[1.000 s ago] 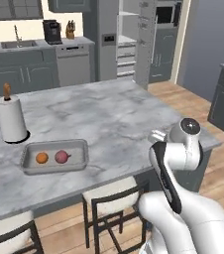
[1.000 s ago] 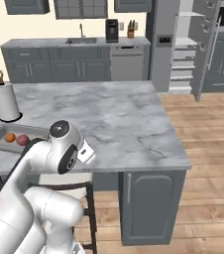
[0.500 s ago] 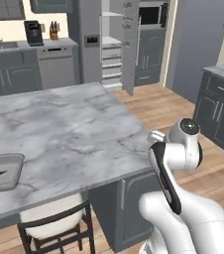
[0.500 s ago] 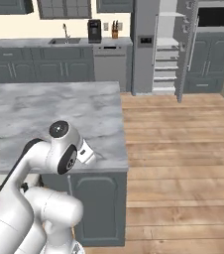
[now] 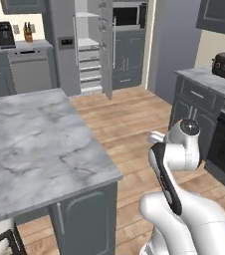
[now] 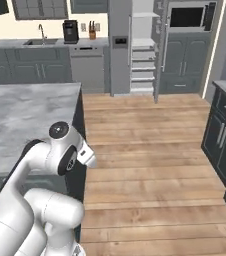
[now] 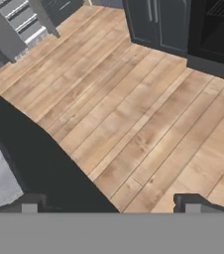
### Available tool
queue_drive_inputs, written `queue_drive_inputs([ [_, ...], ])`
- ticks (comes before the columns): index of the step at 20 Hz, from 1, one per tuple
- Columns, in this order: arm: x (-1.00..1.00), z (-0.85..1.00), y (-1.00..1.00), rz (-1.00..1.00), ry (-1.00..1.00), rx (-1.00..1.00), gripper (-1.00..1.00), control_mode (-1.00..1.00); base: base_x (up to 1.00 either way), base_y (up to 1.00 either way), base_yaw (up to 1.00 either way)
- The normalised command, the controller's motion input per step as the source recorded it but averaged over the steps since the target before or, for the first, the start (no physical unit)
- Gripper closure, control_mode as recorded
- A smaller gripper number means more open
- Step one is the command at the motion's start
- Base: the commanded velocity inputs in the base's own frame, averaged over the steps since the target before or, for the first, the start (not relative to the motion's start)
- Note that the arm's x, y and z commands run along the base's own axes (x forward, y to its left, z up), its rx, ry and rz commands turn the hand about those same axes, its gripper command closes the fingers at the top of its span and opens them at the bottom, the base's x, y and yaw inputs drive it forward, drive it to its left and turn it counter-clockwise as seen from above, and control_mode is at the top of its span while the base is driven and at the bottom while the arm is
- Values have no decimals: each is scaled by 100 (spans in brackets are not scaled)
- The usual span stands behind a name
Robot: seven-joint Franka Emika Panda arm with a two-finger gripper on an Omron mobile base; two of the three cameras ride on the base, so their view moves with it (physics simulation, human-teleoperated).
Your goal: Place the cold items (onion and tangerine) from the fridge in one tupperware on the dining counter. Place the warm items (hot dog and kebab skewer) in the stove area in another tupperware.
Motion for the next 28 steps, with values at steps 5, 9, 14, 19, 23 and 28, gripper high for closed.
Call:
queue_drive_inputs([
  [5, 0, 0, 0, 0, 0, 0, -100, 100, 8, -100, -31],
  [9, 0, 0, 0, 0, 0, 0, -100, 100, 18, -100, -45],
  [14, 0, 0, 0, 0, 0, 0, -100, 100, 12, -93, -50],
  [19, 0, 0, 0, 0, 0, 0, -100, 100, 2, -83, -51],
  [23, 0, 0, 0, 0, 0, 0, -100, 100, 0, -59, -52],
  [28, 0, 0, 0, 0, 0, 0, -100, 100, 0, -43, -51],
])
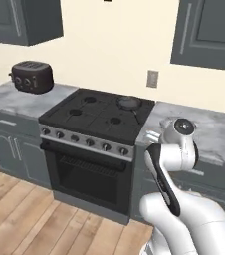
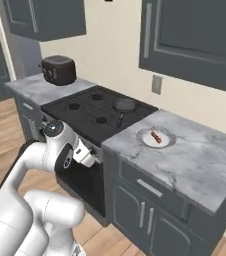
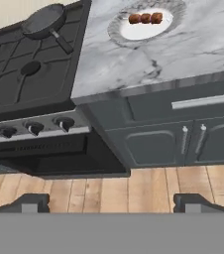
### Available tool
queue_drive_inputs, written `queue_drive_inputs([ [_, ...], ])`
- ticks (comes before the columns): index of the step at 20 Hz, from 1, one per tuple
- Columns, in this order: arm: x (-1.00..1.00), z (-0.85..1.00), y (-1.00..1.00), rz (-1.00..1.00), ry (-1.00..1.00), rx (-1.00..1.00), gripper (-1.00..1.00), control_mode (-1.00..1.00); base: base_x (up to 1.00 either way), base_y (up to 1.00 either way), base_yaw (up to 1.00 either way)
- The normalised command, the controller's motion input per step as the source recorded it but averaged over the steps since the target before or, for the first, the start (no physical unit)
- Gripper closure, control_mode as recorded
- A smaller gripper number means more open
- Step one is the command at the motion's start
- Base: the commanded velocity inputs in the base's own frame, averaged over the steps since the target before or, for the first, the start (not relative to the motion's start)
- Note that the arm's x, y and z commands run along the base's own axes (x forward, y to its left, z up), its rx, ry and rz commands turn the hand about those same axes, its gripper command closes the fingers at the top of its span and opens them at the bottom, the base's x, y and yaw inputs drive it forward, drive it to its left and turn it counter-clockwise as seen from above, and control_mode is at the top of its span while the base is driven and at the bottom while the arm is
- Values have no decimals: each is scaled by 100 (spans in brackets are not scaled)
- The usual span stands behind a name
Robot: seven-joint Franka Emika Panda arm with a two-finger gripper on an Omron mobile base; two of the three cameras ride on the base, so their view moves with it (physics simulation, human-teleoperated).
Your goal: Place the cold items (onion and tangerine) from the fridge in one tupperware on the dining counter. Place the warm items (hot dog and kebab skewer) in the stove area in another tupperware.
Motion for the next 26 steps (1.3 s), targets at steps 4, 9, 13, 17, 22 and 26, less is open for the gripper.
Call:
queue_drive_inputs([
  [4, 0, 0, 0, 0, 0, 0, -100, 100, 3, -14, -45],
  [9, 0, 0, 0, 0, 0, 0, -100, 100, 29, 15, -30],
  [13, 0, 0, 0, 0, 0, 0, -100, 100, 69, 44, -34],
  [17, 0, 0, 0, 0, 0, 0, -100, 100, 89, 20, -25],
  [22, 0, 0, 0, 0, 0, 0, -100, 100, 67, 0, -27],
  [26, 0, 0, 0, 0, 0, 0, -100, 100, 45, 5, -26],
])
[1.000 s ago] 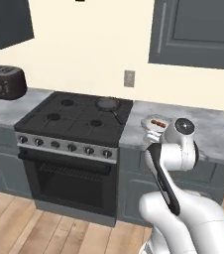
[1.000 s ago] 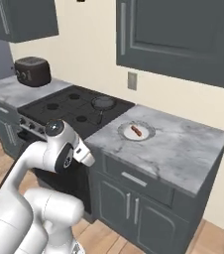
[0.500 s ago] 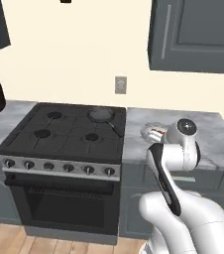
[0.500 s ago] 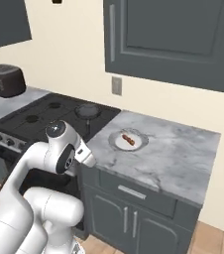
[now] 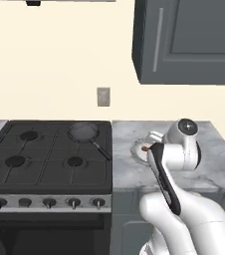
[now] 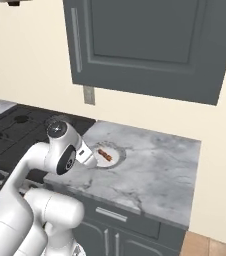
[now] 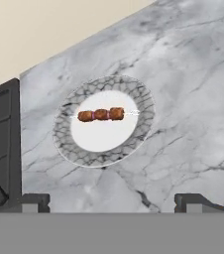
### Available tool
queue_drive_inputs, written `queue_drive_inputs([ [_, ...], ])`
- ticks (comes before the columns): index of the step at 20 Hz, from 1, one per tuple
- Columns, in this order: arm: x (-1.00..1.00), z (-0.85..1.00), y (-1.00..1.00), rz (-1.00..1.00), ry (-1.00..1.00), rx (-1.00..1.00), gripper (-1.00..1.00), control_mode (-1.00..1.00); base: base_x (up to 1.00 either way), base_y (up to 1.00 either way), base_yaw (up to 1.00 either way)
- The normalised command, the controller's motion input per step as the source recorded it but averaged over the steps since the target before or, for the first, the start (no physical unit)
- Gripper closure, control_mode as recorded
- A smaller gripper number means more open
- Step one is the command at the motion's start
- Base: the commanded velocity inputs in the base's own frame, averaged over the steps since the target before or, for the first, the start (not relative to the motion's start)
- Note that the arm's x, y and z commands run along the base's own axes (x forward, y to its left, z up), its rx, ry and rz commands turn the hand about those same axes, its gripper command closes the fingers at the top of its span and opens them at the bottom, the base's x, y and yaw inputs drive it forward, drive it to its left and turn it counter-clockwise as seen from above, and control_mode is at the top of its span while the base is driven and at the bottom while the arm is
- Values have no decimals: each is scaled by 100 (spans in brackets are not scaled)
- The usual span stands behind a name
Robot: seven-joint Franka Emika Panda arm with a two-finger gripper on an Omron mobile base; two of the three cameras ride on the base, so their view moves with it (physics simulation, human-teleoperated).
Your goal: Place the cold items (onion and tangerine) from the fridge in one tupperware on the dining counter. Place the warm items (hot dog and kebab skewer) in the stove area in another tupperware.
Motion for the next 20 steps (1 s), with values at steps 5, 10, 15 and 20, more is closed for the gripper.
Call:
queue_drive_inputs([
  [5, 0, 0, 0, -4, -2, 1, -100, -100, 13, 4, -18],
  [10, 47, 0, 0, -17, -3, 7, -100, -100, 0, 0, 0],
  [15, 73, 0, 0, -11, 15, 24, -100, -100, 0, 0, 0],
  [20, 39, 0, 0, -34, 47, 23, -100, -100, 0, 0, 0],
])
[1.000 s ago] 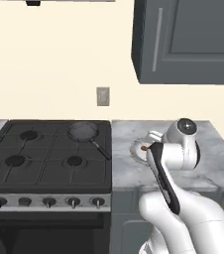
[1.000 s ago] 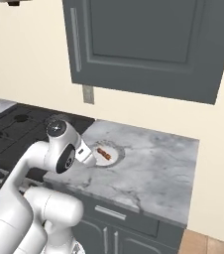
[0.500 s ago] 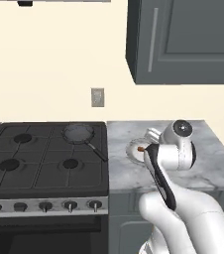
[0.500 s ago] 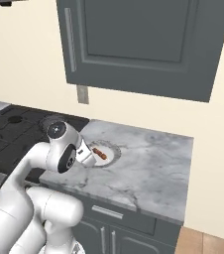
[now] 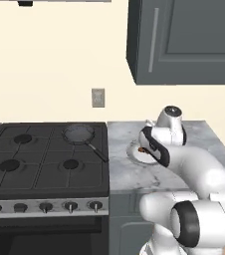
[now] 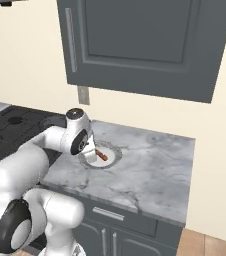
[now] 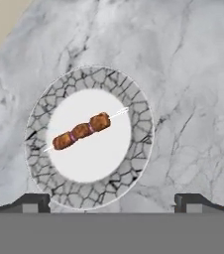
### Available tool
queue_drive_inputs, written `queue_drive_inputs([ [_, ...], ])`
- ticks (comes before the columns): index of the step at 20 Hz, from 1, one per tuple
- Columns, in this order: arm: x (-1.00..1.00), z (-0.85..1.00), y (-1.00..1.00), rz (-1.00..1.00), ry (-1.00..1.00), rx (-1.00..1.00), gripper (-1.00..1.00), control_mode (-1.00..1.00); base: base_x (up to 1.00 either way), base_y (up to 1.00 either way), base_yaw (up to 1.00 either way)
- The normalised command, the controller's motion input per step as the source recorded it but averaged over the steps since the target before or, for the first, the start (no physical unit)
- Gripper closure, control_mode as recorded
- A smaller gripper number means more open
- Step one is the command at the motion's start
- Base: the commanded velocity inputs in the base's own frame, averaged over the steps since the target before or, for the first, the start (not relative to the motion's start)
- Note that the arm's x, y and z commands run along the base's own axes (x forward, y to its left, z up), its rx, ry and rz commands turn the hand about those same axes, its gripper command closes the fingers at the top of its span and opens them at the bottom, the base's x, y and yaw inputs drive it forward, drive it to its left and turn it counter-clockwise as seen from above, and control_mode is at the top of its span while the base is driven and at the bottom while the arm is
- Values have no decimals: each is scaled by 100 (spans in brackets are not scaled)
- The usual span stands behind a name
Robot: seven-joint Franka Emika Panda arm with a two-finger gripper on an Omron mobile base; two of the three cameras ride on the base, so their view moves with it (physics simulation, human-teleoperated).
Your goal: Place the cold items (onion and tangerine) from the fridge in one tupperware on the dining counter. Place the warm items (hot dog and kebab skewer) in the stove area in another tupperware.
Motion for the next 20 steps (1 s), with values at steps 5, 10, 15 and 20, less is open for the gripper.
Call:
queue_drive_inputs([
  [5, 59, -26, -22, -34, 23, 11, -100, -100, 0, 0, 0],
  [10, 48, -89, -14, -29, 13, 14, -100, -100, 0, 0, 0],
  [15, 38, -46, 17, -26, 11, 4, -100, -100, 0, 0, 0],
  [20, 27, -55, 33, -29, 16, 0, -100, -100, 0, 0, 0],
])
